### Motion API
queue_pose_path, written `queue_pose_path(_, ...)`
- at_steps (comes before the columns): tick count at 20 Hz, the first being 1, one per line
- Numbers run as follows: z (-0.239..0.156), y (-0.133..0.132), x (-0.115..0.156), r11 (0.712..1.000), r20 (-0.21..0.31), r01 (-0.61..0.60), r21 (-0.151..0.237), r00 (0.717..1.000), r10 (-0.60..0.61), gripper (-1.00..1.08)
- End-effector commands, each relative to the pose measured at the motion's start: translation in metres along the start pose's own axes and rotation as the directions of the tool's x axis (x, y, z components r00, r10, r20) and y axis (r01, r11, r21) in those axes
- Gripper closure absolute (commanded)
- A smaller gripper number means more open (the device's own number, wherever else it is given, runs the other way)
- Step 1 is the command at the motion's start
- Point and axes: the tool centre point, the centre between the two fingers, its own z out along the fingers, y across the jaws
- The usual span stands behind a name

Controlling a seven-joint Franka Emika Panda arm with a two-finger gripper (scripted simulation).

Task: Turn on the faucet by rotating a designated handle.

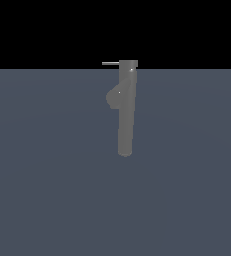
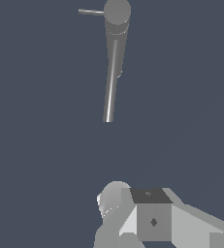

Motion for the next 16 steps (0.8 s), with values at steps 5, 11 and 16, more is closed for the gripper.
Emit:
queue_pose_path(5, 0.001, -0.001, 0.01, 1.0, -0.001, -0.005, -0.003, 1.0, 0.005, 1.08)
queue_pose_path(11, 0.005, -0.004, 0.036, 1.0, -0.006, -0.014, -0.008, 1.0, 0.014, 1.08)
queue_pose_path(16, 0.012, -0.009, 0.07, 1.0, -0.011, -0.025, -0.014, 1.0, 0.025, 1.08)
